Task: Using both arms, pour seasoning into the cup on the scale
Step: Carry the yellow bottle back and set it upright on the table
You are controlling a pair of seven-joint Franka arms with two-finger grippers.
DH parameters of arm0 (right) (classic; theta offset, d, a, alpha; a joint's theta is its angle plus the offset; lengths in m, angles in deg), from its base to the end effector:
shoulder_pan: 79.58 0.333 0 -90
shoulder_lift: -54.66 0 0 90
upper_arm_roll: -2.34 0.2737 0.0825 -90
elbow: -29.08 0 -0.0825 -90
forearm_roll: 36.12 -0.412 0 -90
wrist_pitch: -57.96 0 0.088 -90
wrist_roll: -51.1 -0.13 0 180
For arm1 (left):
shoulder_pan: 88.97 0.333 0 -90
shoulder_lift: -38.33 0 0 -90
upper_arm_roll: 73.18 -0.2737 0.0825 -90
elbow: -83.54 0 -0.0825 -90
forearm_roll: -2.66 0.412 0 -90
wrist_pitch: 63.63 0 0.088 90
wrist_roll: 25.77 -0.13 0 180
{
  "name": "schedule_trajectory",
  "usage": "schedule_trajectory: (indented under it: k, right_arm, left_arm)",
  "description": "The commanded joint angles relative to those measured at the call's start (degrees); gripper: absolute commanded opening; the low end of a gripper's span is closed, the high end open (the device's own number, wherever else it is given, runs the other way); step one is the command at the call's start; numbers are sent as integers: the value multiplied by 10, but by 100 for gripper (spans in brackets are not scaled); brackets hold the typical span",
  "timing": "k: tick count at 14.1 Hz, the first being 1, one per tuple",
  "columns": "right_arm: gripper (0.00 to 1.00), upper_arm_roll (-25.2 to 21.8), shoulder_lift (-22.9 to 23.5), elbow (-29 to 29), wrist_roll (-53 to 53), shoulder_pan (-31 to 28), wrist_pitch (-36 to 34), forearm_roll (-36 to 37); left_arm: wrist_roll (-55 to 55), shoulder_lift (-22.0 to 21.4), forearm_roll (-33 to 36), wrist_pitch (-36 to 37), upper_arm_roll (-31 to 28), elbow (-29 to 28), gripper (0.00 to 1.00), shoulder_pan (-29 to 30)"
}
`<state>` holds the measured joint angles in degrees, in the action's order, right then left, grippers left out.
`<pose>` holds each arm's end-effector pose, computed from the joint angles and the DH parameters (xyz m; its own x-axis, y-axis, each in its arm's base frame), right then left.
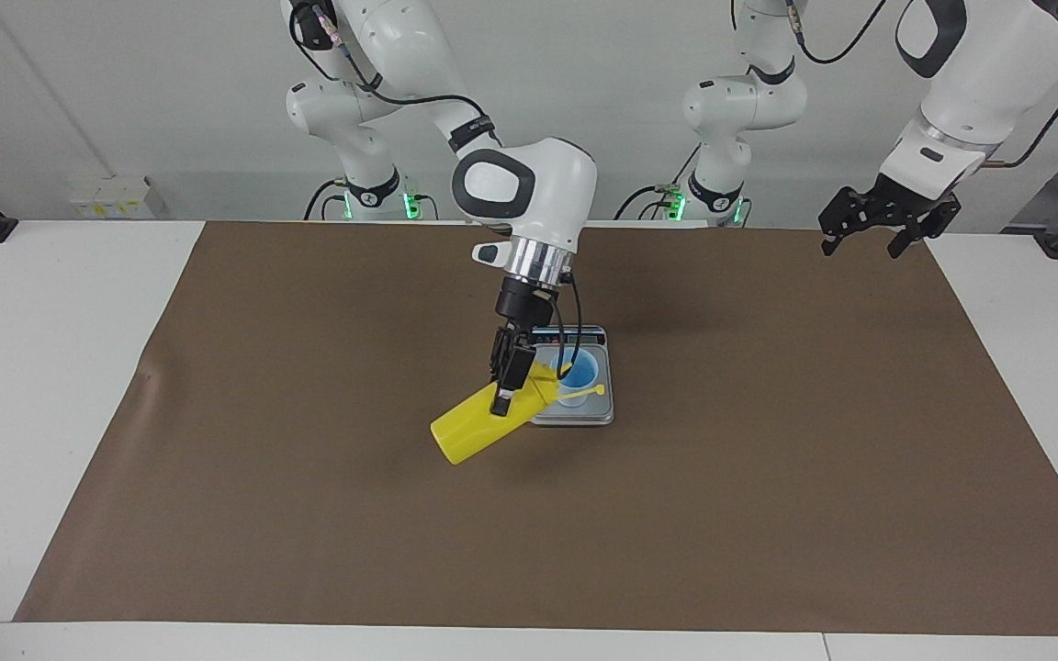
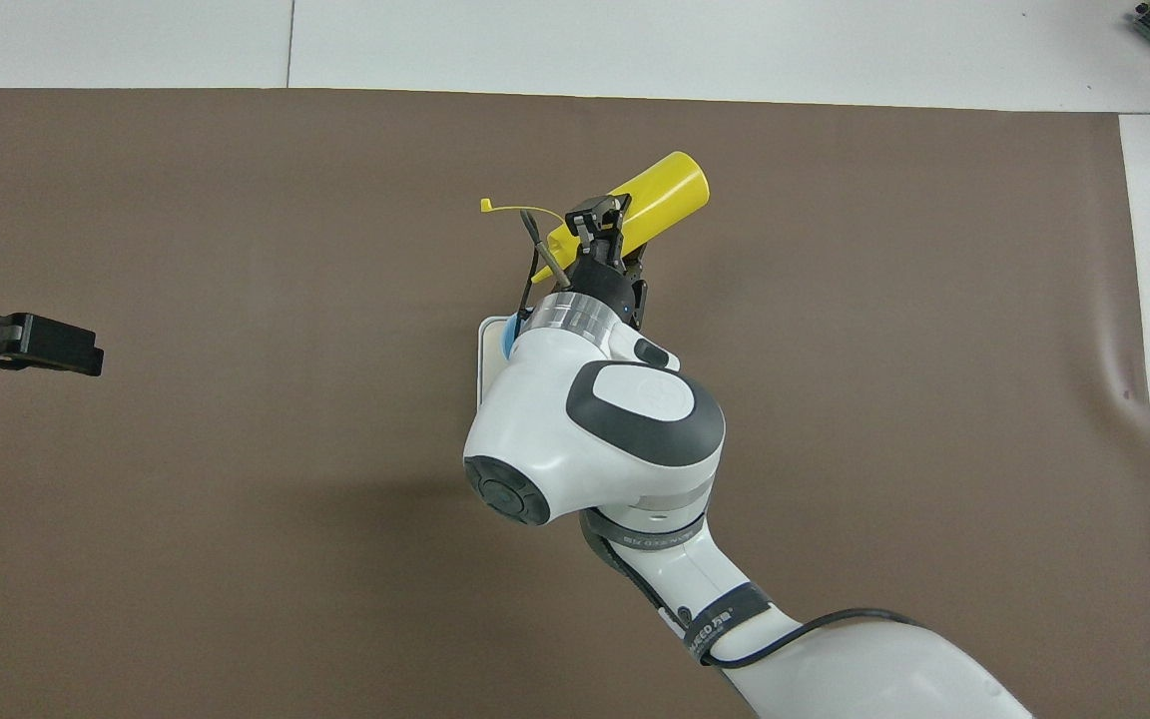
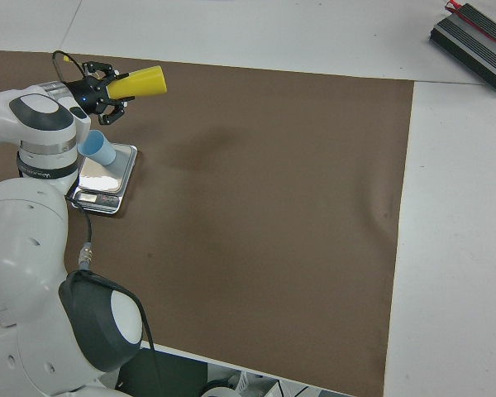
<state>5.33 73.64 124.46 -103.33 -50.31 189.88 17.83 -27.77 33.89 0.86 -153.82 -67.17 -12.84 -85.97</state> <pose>0.6148 0.3483 0.3868 -0.1238 -0.9580 0.2588 -0.7261 -0.0903 -0.6816 0.5586 -0.0350 0.5479 0.9958 -0.0866 -0.0301 -0.0859 -0.9960 0.0244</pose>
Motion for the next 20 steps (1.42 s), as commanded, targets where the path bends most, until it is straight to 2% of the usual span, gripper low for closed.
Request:
schedule_trajectory:
  k: [1,8,12,18,20]
  right_arm:
    - [0,5,-37,10,57,-24,9,-111]
    - [0,5,-88,21,243,-91,4,-420]
    - [0,5,-104,31,350,-136,-8,-566]
    - [0,4,-113,53,576,-235,-93,-801]
    - [0,4,-112,71,654,-264,-125,-834]
  left_arm:
    - [5,-17,-3,-5,5,-18,100,8]
    - [5,-17,-3,-4,5,-18,100,8]
    - [5,-17,-3,-4,5,-18,100,8]
    - [5,-17,-3,-5,5,-18,100,8]
    - [5,-17,-3,-5,5,-18,100,8]
